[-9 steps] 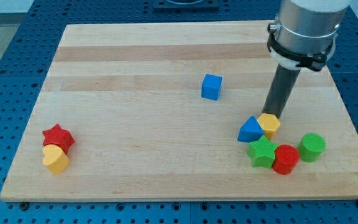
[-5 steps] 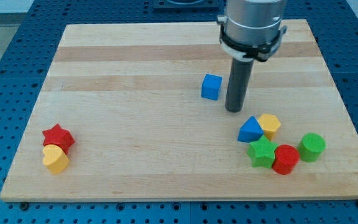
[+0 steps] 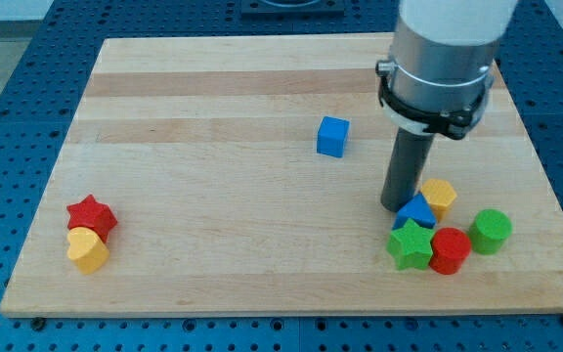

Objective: Push the triangle in between the green star and hexagon

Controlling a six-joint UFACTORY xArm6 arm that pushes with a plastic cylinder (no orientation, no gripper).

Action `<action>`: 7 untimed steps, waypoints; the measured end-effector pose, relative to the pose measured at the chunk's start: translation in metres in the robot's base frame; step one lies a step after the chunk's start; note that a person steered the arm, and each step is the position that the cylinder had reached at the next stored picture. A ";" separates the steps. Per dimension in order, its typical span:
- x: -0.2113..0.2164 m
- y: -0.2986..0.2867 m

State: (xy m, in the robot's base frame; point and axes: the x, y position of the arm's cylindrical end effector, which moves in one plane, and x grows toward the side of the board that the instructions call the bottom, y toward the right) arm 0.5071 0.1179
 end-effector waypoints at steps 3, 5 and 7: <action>-0.043 -0.006; -0.043 0.013; 0.003 0.016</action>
